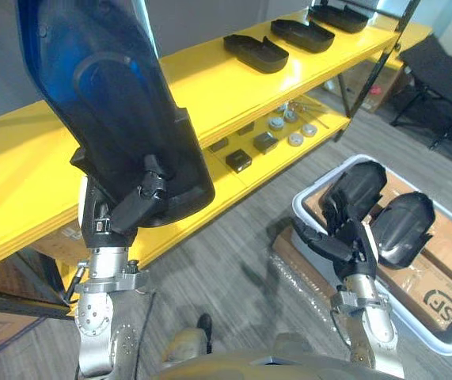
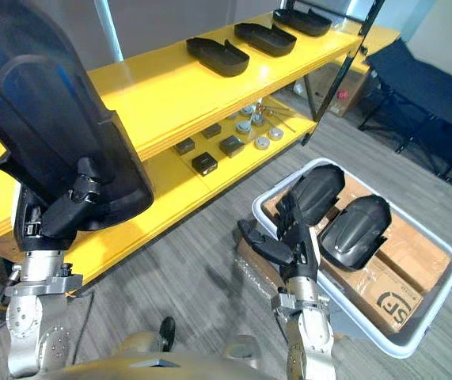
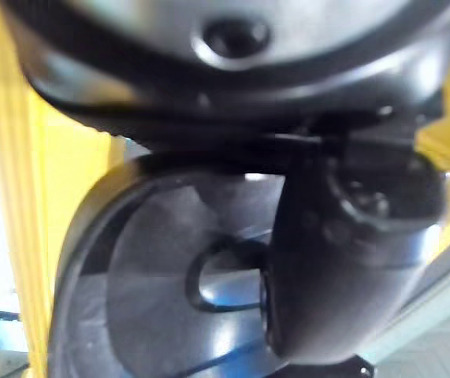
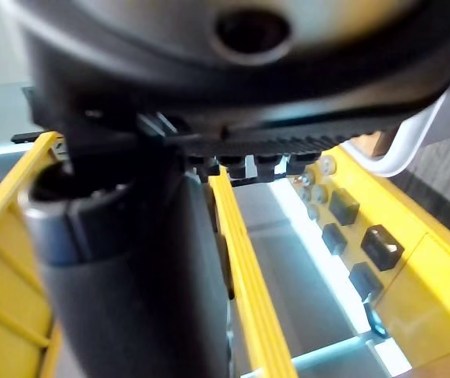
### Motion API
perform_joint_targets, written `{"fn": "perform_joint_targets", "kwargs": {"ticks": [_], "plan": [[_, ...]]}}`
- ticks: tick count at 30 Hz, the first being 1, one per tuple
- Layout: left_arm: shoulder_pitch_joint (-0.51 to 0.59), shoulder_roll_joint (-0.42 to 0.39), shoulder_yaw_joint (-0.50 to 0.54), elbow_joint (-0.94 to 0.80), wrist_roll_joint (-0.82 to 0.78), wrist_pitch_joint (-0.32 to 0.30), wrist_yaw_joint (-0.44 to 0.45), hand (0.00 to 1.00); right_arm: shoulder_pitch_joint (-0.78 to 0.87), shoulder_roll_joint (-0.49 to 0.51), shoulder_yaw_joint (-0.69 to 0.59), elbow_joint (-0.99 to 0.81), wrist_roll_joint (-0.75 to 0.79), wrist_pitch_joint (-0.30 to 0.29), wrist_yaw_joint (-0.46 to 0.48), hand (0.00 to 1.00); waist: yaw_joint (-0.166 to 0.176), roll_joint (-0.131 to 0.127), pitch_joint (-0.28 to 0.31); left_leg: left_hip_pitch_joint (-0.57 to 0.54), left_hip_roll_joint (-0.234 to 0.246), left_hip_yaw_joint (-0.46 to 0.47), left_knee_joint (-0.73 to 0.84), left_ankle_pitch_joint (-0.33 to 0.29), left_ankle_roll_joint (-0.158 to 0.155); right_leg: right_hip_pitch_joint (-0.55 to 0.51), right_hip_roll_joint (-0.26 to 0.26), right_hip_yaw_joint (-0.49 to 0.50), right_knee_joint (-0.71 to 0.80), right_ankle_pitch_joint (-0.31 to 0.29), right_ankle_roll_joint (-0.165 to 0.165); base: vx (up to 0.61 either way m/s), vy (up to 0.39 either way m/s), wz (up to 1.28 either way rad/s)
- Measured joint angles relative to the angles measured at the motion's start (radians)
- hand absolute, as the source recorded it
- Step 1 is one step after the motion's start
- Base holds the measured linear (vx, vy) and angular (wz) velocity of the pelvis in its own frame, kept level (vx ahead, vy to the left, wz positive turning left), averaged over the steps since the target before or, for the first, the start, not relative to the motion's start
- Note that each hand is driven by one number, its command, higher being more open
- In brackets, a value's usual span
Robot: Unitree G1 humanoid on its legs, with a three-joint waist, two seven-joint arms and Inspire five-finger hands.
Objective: Walk over and take three plastic housings, then place them on the shelf
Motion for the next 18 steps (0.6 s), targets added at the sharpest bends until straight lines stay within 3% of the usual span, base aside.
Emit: {"fn": "perform_joint_targets", "kwargs": {"ticks": [3,8,13,15,16,17,18], "plan": [[0.001,-0.003,-0.024,0.0,0.0,0.002,0.014,0.0,-0.023,-0.003,0.0,-0.006,-0.018,-0.015,0.003,1.0,0.01,0.007,0.019,-0.015,0.028,0.01,0.021,-0.026,-0.021,0.037,0.023,-0.017,-0.071,-0.026,0.038,-0.15,-0.131,-0.09],[0.034,-0.007,-0.034,0.0,0.002,0.004,0.018,0.0,-0.016,-0.01,-0.001,-0.017,-0.017,-0.056,-0.035,1.0,0.009,0.029,0.03,-0.018,0.068,0.026,0.014,-0.024,-0.04,0.02,0.051,-0.032,-0.037,-0.051,0.007,-0.15,-0.066,0.09],[0.037,-0.014,-0.019,0.0,0.002,0.004,0.018,0.0,-0.021,0.0,0.005,-0.017,-0.019,-0.079,-0.093,1.0,0.014,0.021,0.026,-0.021,0.042,0.047,0.022,-0.025,-0.034,0.029,0.015,-0.047,-0.036,-0.069,0.007,0.0,0.059,0.11],[0.036,-0.014,-0.004,0.0,0.002,0.006,0.006,0.0,-0.019,0.016,0.006,-0.017,-0.022,-0.086,-0.142,1.0,0.014,0.011,0.027,-0.041,0.002,0.079,0.108,-0.079,0.028,0.059,-0.026,-0.048,-0.035,-0.1,-0.016,0.13,0.185,0.17],[0.035,-0.015,-0.002,0.0,0.003,0.01,0.005,0.0,-0.016,0.014,0.002,-0.017,-0.02,-0.086,-0.146,1.0,0.013,0.015,0.024,-0.035,-0.01,0.085,0.12,-0.101,0.031,0.074,-0.035,-0.052,-0.017,-0.106,-0.024,0.19,0.154,0.11],[0.029,-0.021,0.006,0.001,0.004,0.013,0.005,0.0,-0.018,0.013,-0.005,-0.015,-0.02,-0.086,-0.153,1.0,0.011,0.013,0.025,-0.024,-0.028,0.084,0.145,-0.131,0.04,0.022,-0.062,-0.041,0.147,-0.101,-0.06,0.17,0.164,0.27],[0.024,-0.024,0.004,0.001,0.007,0.018,0.005,0.0,-0.014,0.016,-0.003,-0.014,-0.021,-0.086,-0.162,1.0,0.003,0.018,0.022,-0.015,-0.043,0.072,0.159,-0.146,0.057,-0.075,-0.077,-0.02,0.359,-0.035,-0.116,0.15,0.162,0.36]]}}
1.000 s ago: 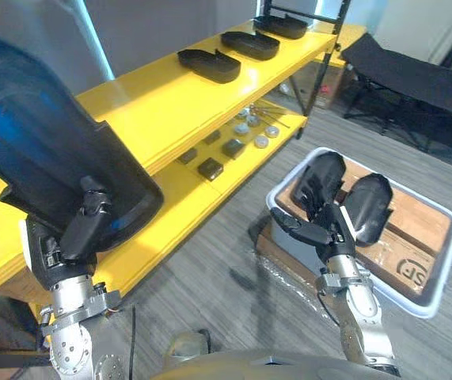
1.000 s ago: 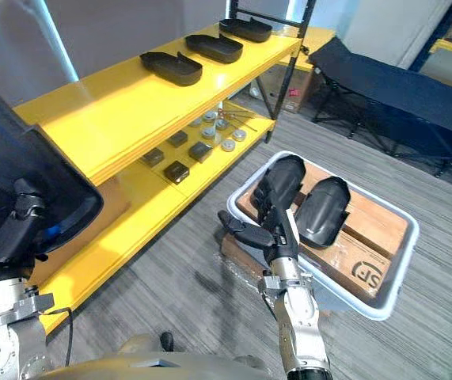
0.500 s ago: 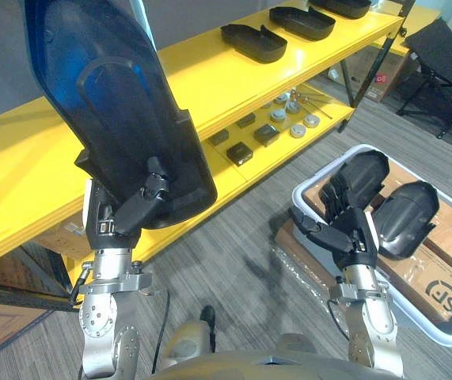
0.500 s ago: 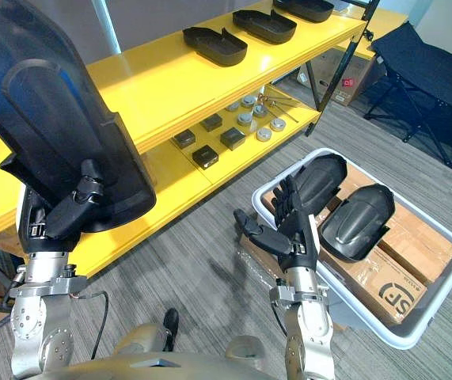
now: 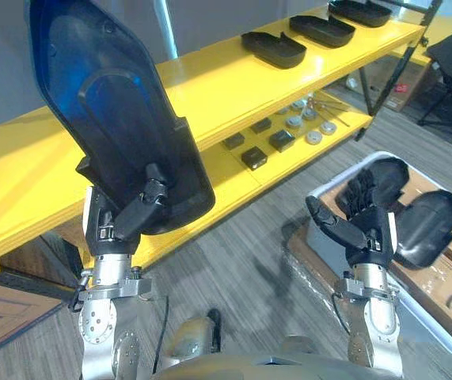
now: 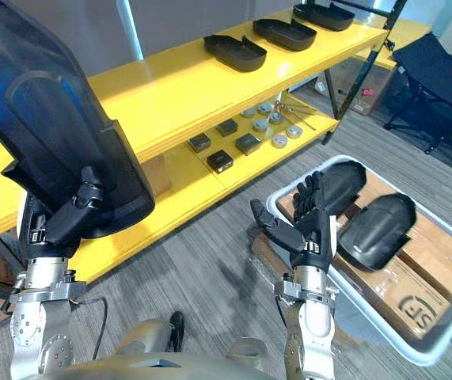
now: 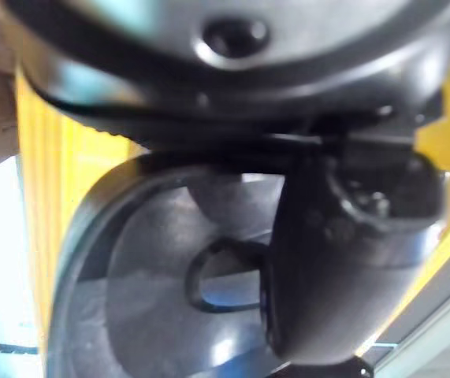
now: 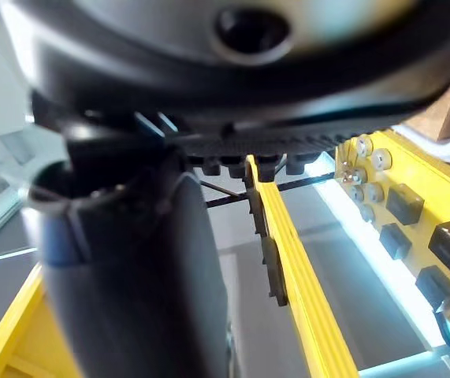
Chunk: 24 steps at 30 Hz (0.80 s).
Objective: Walk over and take three plastic housings, then place them on the shelf
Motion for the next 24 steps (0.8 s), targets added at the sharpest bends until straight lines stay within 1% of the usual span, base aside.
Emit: {"fn": "perform_joint_targets", "kwargs": {"ticks": [1,2,3,4,5,6,7,8,9,10,11,12,13,14,15,16,17,18,19,20,21,22,23,24], "plan": [[-0.002,0.003,0.0,-0.001,0.004,0.0,-0.006,0.0,-0.001,0.007,0.0,0.003,0.0,0.0,-0.007,1.0,-0.003,-0.002,0.0,0.016,-0.008,-0.009,-0.003,-0.005,0.008,-0.038,-0.003,0.015,0.078,0.052,-0.016,0.2,0.207,0.44],[-0.001,0.013,0.001,-0.007,0.011,0.0,-0.01,0.0,-0.004,0.024,-0.005,0.006,-0.002,0.0,-0.016,1.0,-0.006,-0.01,0.004,0.048,-0.017,-0.024,-0.017,-0.013,0.025,-0.092,-0.004,0.051,0.185,0.141,-0.004,0.27,0.157,0.3],[-0.001,0.025,0.003,-0.008,0.014,0.0,-0.007,0.0,-0.006,0.043,-0.002,0.006,-0.019,-0.002,-0.017,1.0,-0.005,-0.014,-0.001,0.063,-0.02,-0.033,-0.023,-0.019,0.051,-0.127,0.01,0.059,0.245,0.108,0.02,0.28,0.13,0.22],[-0.001,0.027,0.009,-0.008,0.014,0.0,-0.004,0.0,-0.009,0.047,0.0,0.006,-0.027,-0.004,-0.017,1.0,-0.005,-0.016,-0.003,0.071,-0.018,-0.038,-0.025,-0.024,0.057,-0.14,0.025,0.056,0.249,0.069,0.029,0.26,0.086,0.16],[-0.003,0.027,0.021,-0.008,0.013,0.0,0.002,0.0,-0.018,0.05,0.001,0.005,-0.036,-0.007,-0.013,1.0,-0.005,-0.022,-0.007,0.086,-0.013,-0.045,-0.03,-0.029,0.062,-0.147,0.048,0.042,0.211,0.019,0.042,0.25,0.068,0.08],[-0.003,0.028,0.03,-0.008,0.011,0.0,0.007,0.0,-0.028,0.05,0.0,0.004,-0.037,-0.01,-0.007,1.0,-0.003,-0.014,-0.004,0.104,-0.007,-0.048,-0.043,-0.028,0.057,-0.158,0.08,0.018,0.116,-0.023,0.053,0.3,0.066,0.02],[-0.004,0.029,0.037,-0.008,0.004,0.001,0.015,0.0,-0.043,0.049,-0.002,0.001,-0.037,-0.013,-0.003,1.0,0.001,-0.016,-0.005,0.128,0.001,-0.048,-0.057,-0.032,0.056,-0.168,0.116,0.016,0.01,-0.028,0.054,0.25,0.04,0.01],[-0.005,0.029,0.036,-0.008,0.001,0.001,0.02,0.0,-0.048,0.048,-0.003,-0.003,-0.037,-0.013,-0.002,1.0,0.001,-0.011,-0.006,0.136,0.008,-0.052,-0.059,-0.035,0.053,-0.176,0.136,0.02,-0.043,-0.025,0.059,0.24,0.018,0.18],[-0.012,0.028,0.027,-0.008,0.001,0.001,0.025,0.0,-0.046,0.045,-0.008,-0.023,-0.036,-0.019,-0.002,1.0,-0.004,0.006,-0.005,0.144,0.017,-0.074,-0.054,-0.048,0.048,-0.192,0.173,0.037,-0.139,-0.016,0.068,0.25,-0.002,0.49],[-0.022,0.029,0.014,-0.008,0.001,0.001,0.023,0.0,-0.043,0.037,-0.008,-0.048,-0.037,-0.026,-0.002,1.0,-0.013,0.01,-0.005,0.159,0.021,-0.101,-0.053,-0.054,0.042,-0.199,0.198,0.072,-0.218,-0.001,0.089,0.25,-0.017,0.66],[-0.027,0.029,0.004,-0.008,0.001,0.001,0.022,0.0,-0.04,0.033,-0.007,-0.065,-0.037,-0.027,-0.004,1.0,-0.017,0.011,-0.006,0.163,0.02,-0.114,-0.052,-0.057,0.036,-0.2,0.2,0.079,-0.248,0.005,0.097,0.32,-0.091,0.79],[-0.039,0.028,-0.015,-0.008,0.0,0.001,0.022,0.0,-0.032,0.026,-0.004,-0.108,-0.038,-0.031,-0.008,1.0,-0.016,0.007,-0.009,0.176,0.016,-0.13,-0.046,-0.068,0.019,-0.197,0.192,0.081,-0.284,0.014,0.108,0.27,-0.12,0.64],[-0.041,0.028,-0.022,-0.009,-0.001,0.001,0.022,0.0,-0.031,0.021,0.001,-0.13,-0.04,-0.033,-0.008,1.0,-0.016,0.0,-0.013,0.181,0.011,-0.138,-0.038,-0.075,0.006,-0.194,0.184,0.077,-0.294,0.027,0.102,0.33,-0.197,0.77],[-0.04,0.029,-0.033,-0.017,0.0,0.001,0.022,0.0,-0.031,0.013,0.009,-0.177,-0.058,-0.04,-0.006,1.0,-0.014,-0.021,-0.025,0.187,0.002,-0.142,-0.025,-0.102,-0.017,-0.177,0.161,0.067,-0.295,0.057,0.082,0.29,-0.228,0.89],[-0.04,0.029,-0.043,-0.034,-0.001,0.001,0.022,0.0,-0.032,-0.005,0.022,-0.223,-0.068,-0.057,-0.005,1.0,-0.016,-0.046,-0.042,0.185,0.003,-0.13,0.003,-0.153,-0.026,-0.141,0.143,0.05,-0.296,0.086,0.08,0.3,-0.257,0.89],[-0.042,0.025,-0.047,-0.039,-0.001,0.0,0.02,0.0,-0.039,-0.021,0.024,-0.239,-0.071,-0.065,-0.006,1.0,-0.013,-0.047,-0.043,0.184,0.017,-0.121,0.026,-0.18,-0.032,-0.138,0.141,0.031,-0.285,0.132,0.119,0.28,-0.29,0.86],[-0.031,0.005,-0.053,-0.04,-0.002,-0.001,0.017,0.0,-0.056,-0.06,0.024,-0.257,-0.081,-0.073,-0.005,1.0,-0.014,-0.016,-0.053,0.177,0.083,-0.086,0.07,-0.231,-0.049,-0.123,0.17,-0.023,-0.254,0.098,0.093,0.26,-0.296,0.62],[-0.024,-0.001,-0.051,-0.04,-0.008,-0.001,0.013,0.0,-0.074,-0.086,0.022,-0.272,-0.085,-0.073,-0.005,1.0,-0.005,-0.005,-0.064,0.18,0.136,-0.039,0.079,-0.236,-0.069,-0.119,0.192,-0.048,-0.232,0.065,0.075,0.26,-0.288,0.51],[-0.022,-0.003,-0.047,-0.04,-0.009,-0.001,0.013,0.0,-0.087,-0.094,0.021,-0.273,-0.084,-0.073,-0.003,1.0,-0.001,-0.003,-0.064,0.187,0.152,-0.022,0.08,-0.226,-0.078,-0.111,0.201,-0.054,-0.229,0.054,0.067,0.24,-0.281,0.31],[-0.017,-0.013,-0.045,-0.04,-0.009,-0.001,0.012,0.0,-0.106,-0.103,0.01,-0.273,-0.078,-0.073,0.004,1.0,0.005,0.003,-0.062,0.183,0.172,-0.008,0.116,-0.212,-0.077,-0.084,0.218,-0.069,-0.242,0.043,0.055,0.18,-0.216,0.17],[-0.016,-0.018,-0.046,-0.04,-0.009,-0.001,0.01,0.0,-0.11,-0.105,0.003,-0.273,-0.07,-0.073,0.009,1.0,0.008,0.007,-0.059,0.172,0.183,-0.002,0.156,-0.207,-0.07,-0.067,0.226,-0.076,-0.253,0.039,0.05,0.19,-0.235,0.25],[-0.016,-0.023,-0.046,-0.037,-0.008,-0.001,-0.004,0.0,-0.116,-0.108,-0.02,-0.271,-0.063,-0.072,0.019,1.0,0.009,0.016,-0.051,0.133,0.197,0.004,0.272,-0.181,-0.059,-0.02,0.236,-0.092,-0.282,0.034,0.042,0.18,-0.167,0.24],[-0.016,-0.021,-0.042,-0.032,-0.008,-0.001,-0.019,0.0,-0.116,-0.109,-0.036,-0.269,-0.063,-0.071,0.022,1.0,0.009,0.014,-0.045,0.099,0.204,0.015,0.358,-0.148,-0.066,0.02,0.236,-0.095,-0.31,0.03,0.036,0.22,-0.152,0.2],[-0.017,-0.016,-0.039,-0.02,-0.008,-0.001,-0.039,0.0,-0.115,-0.108,-0.059,-0.265,-0.063,-0.072,0.026,1.0,0.011,0.01,-0.042,0.095,0.215,0.056,0.356,-0.168,-0.069,0.07,0.231,-0.097,-0.349,0.029,0.033,0.22,-0.084,0.12]]}}
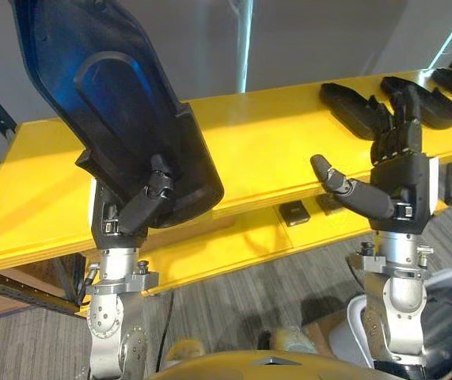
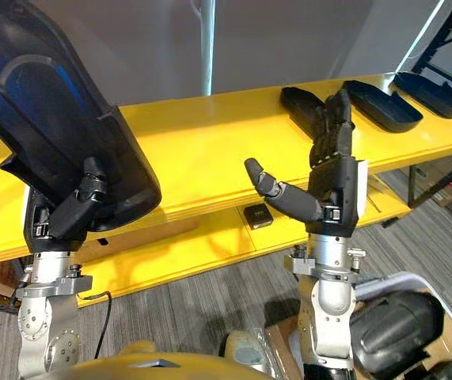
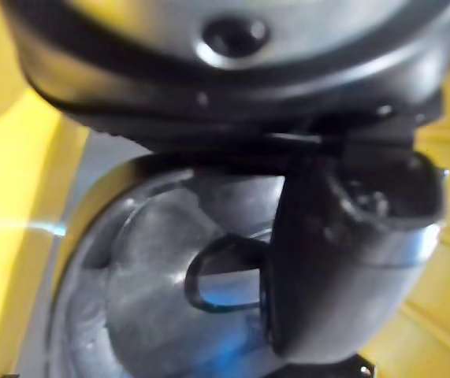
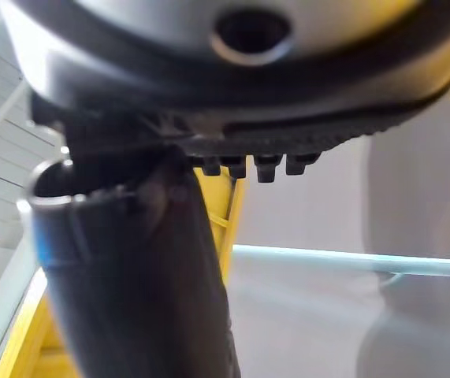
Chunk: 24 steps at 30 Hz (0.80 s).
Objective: Walk over and take three plastic housings, then place them on the shelf
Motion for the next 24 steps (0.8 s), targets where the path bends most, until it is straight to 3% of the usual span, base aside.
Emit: {"fn": "perform_joint_targets", "kwargs": {"ticks": [2,4,8,13,19,24], "plan": [[-0.024,0.001,-0.01,0.017,0.0,0.0,-0.032,0.0,-0.005,-0.001,-0.052,0.005,0.0,-0.003,0.007,1.0,-0.008,0.004,-0.004,-0.005,-0.003,0.047,-0.165,-0.007,-0.001,0.035,-0.024,-0.016,-0.029,0.009,0.015,0.15,0.0,0.17],[-0.078,0.011,-0.047,0.036,0.001,0.0,-0.06,0.0,-0.008,-0.008,-0.099,0.049,-0.004,0.0,0.004,1.0,-0.027,0.013,-0.01,0.017,-0.032,0.084,-0.352,0.133,-0.019,0.031,-0.061,-0.005,-0.018,-0.003,0.042,0.11,0.13,0.03],[-0.178,0.068,-0.095,0.071,0.001,0.026,-0.065,0.0,-0.002,-0.008,-0.097,0.062,-0.013,0.042,-0.011,1.0,-0.055,0.0,-0.012,0.047,-0.083,0.134,-0.447,0.17,0.006,0.018,-0.101,0.039,-0.057,0.026,0.081,0.09,0.153,-0.22],[-0.22,0.112,-0.161,0.091,0.037,0.128,-0.054,0.0,0.033,0.02,-0.096,0.062,-0.011,0.067,-0.003,1.0,-0.083,-0.017,-0.012,0.096,-0.09,0.201,-0.516,0.177,0.014,0.038,-0.102,0.094,-0.139,0.079,0.084,0.04,0.097,-0.37],[-0.343,0.146,-0.209,0.205,0.087,0.253,0.046,0.0,0.101,0.032,-0.093,0.062,-0.011,0.095,0.049,1.0,-0.135,-0.021,-0.011,0.129,-0.096,0.275,-0.561,0.181,0.02,0.033,-0.097,0.162,-0.19,0.124,0.086,-0.02,0.06,-0.37],[-0.492,0.153,-0.208,0.368,0.087,0.345,0.237,0.0,0.123,0.031,-0.093,0.062,-0.009,0.11,0.103,1.0,-0.185,-0.026,-0.014,0.134,-0.104,0.325,-0.592,0.191,0.026,0.007,-0.093,0.209,-0.205,0.139,0.099,-0.06,0.029,-0.26]]}}
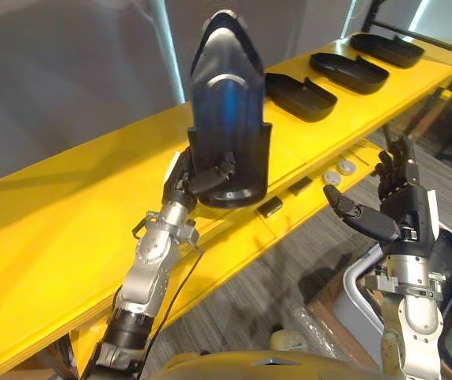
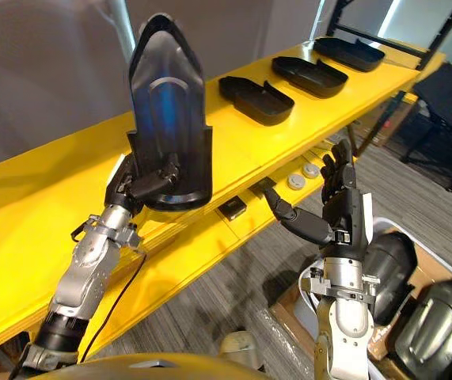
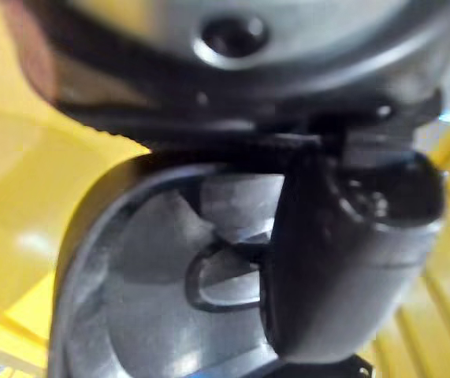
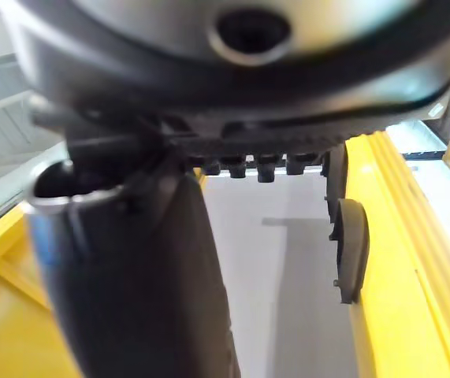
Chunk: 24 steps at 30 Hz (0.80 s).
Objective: Walk over and take three plastic housings, then place them on the shelf
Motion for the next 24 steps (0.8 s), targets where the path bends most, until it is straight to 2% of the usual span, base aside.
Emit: {"fn": "perform_joint_targets", "kwargs": {"ticks": [3,7,10,15,20,24], "plan": [[-0.086,0.002,0.017,0.13,-0.004,0.026,0.082,0.0,0.0,-0.01,0.017,0.0,0.0,0.002,0.031,1.0,-0.018,-0.002,-0.001,0.0,0.001,0.024,-0.017,0.014,-0.003,-0.024,0.008,0.026,0.0,0.009,0.003,-0.04,-0.011,-0.24],[-0.175,0.003,0.049,0.24,-0.009,0.052,0.145,0.0,-0.004,-0.021,0.046,0.0,0.0,0.014,0.062,1.0,-0.043,-0.002,-0.001,0.003,-0.002,0.034,-0.04,0.032,-0.004,-0.042,0.012,0.037,0.001,0.015,0.0,-0.02,-0.029,-0.09],[-0.272,0.039,0.052,0.319,-0.045,0.077,0.195,0.0,-0.011,-0.024,0.079,0.005,0.003,0.036,0.068,1.0,-0.062,-0.001,-0.001,0.001,-0.002,0.036,-0.049,0.04,-0.003,-0.049,0.015,0.043,0.001,0.018,0.0,-0.02,-0.016,-0.02],[-0.365,0.065,0.066,0.383,-0.071,0.128,0.207,0.0,-0.013,-0.057,0.112,0.007,0.018,0.048,0.08,1.0,-0.074,0.007,0.004,0.011,-0.008,0.039,-0.067,0.05,-0.001,-0.05,0.014,0.046,0.0,0.021,0.003,-0.04,-0.019,-0.02],[-0.371,0.069,0.074,0.445,-0.092,0.195,0.209,0.0,-0.012,-0.057,0.127,0.009,0.038,0.063,0.082,1.0,-0.094,0.025,0.018,0.01,-0.008,0.039,-0.069,0.054,-0.001,-0.05,0.014,0.047,-0.005,0.025,0.01,-0.03,-0.018,-0.01],[-0.439,0.07,0.074,0.502,-0.097,0.218,0.22,0.0,-0.011,-0.058,0.137,0.014,0.052,0.069,0.079,1.0,-0.092,0.02,0.046,0.006,-0.009,0.035,-0.074,0.065,0.0,-0.049,0.012,0.045,-0.017,0.034,0.01,-0.06,-0.031,0.02]]}}
